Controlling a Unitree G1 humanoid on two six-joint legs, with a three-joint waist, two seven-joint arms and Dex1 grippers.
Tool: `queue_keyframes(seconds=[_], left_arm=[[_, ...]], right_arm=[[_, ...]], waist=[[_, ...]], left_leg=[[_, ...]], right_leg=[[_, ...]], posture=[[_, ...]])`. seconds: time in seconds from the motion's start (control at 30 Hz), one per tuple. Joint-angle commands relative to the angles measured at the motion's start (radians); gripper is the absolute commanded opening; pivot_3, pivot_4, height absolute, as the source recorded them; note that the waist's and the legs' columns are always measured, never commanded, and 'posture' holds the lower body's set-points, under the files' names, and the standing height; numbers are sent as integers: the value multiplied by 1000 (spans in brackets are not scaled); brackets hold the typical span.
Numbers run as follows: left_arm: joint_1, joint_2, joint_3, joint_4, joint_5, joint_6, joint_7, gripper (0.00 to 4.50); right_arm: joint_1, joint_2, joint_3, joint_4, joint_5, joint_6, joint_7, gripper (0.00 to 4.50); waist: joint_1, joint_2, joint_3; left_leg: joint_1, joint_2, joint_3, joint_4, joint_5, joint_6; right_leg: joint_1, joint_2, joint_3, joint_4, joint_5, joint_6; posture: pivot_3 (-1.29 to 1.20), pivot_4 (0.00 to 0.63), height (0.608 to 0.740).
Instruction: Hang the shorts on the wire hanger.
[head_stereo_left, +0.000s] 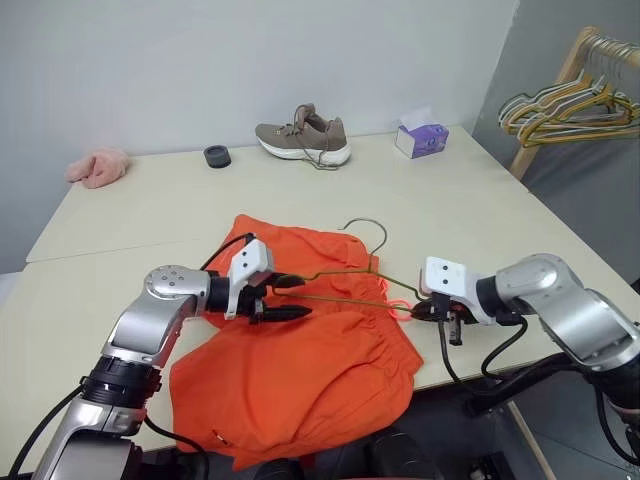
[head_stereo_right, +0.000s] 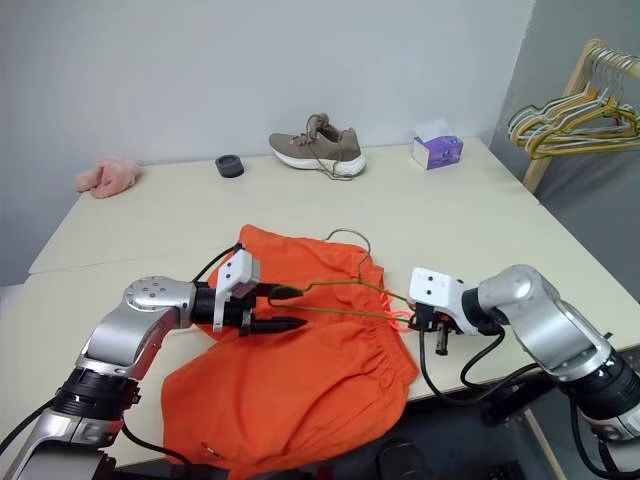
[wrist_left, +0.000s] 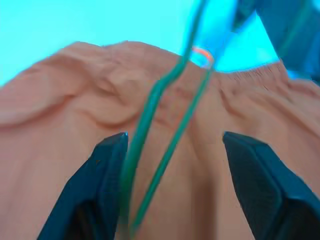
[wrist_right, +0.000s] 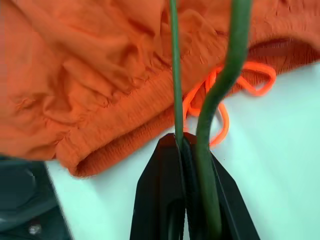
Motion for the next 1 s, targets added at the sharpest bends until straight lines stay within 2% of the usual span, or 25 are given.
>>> queue_keyframes(seconds=[0.03, 0.37, 0.53, 0.73, 1.0], left_arm=[[-33, 9, 84, 22, -43, 42, 43, 3032], [-5, 23, 57, 2, -17, -2, 16, 3032], [-12, 10, 38, 30, 31, -108, 27, 3032], [-31, 2, 40, 65, 51, -143, 43, 3032], [-40, 9, 46, 77, 58, -154, 44, 3032]], right_arm=[[46, -27, -121, -47, 56, 59, -31, 0], [359, -64, -477, -138, 196, 240, -104, 0], [456, -27, -622, -168, 308, 391, -121, 0], [565, -49, -633, -190, 358, 412, -144, 0], [515, -55, -547, -211, 446, 434, -165, 0]], waist=[[0, 0, 0], [-1, 0, 0], [-4, -1, 0], [-17, -1, 0], [-28, -1, 0]], left_leg=[[0, 0, 0, 0, 0, 0], [0, 0, 1, 0, 0, 0], [0, 0, 2, 0, 0, 0], [1, 1, 3, 0, 0, 0], [1, 1, 4, 0, 0, 0]], right_leg=[[0, 0, 0, 0, 0, 0], [0, 4, 1, 0, 0, 0], [1, 5, 2, -1, 0, 0], [1, 7, 3, -1, -1, 1], [1, 7, 4, -1, -3, 5]], posture=[[-276, 39, 740], [-318, 52, 740], [-329, 57, 740], [-331, 59, 740], [-308, 54, 740]])
